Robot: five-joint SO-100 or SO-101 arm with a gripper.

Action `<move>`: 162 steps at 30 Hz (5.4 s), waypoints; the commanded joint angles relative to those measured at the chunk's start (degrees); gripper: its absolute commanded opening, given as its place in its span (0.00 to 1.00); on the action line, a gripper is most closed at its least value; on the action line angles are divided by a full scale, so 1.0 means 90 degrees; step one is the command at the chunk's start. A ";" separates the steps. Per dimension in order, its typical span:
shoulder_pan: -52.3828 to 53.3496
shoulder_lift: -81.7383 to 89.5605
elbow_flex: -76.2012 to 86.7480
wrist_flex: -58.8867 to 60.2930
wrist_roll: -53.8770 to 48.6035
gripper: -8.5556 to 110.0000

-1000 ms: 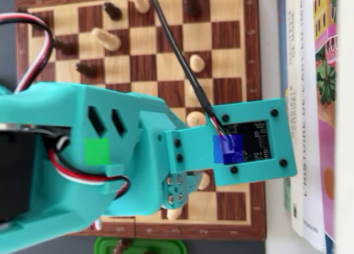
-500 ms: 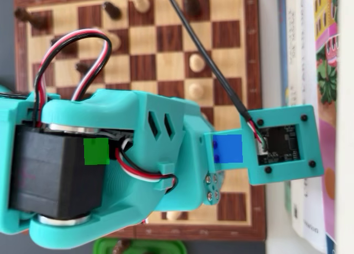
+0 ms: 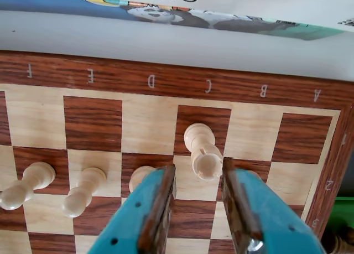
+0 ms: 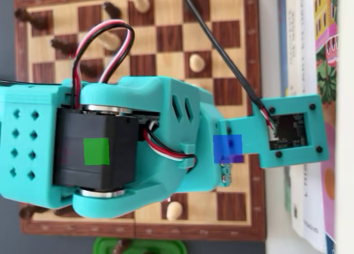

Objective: Play chess

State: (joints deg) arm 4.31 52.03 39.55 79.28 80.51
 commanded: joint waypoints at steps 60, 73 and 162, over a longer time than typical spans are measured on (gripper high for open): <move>0.0195 -0.0303 -0.0801 -0.0010 0.0049 0.19; 0.0137 0.0010 -0.0547 0.0107 0.0195 0.19; 0.0244 0.1572 0.0840 0.0098 0.0195 0.13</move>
State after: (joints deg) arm 5.62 60.73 46.85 80.60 82.00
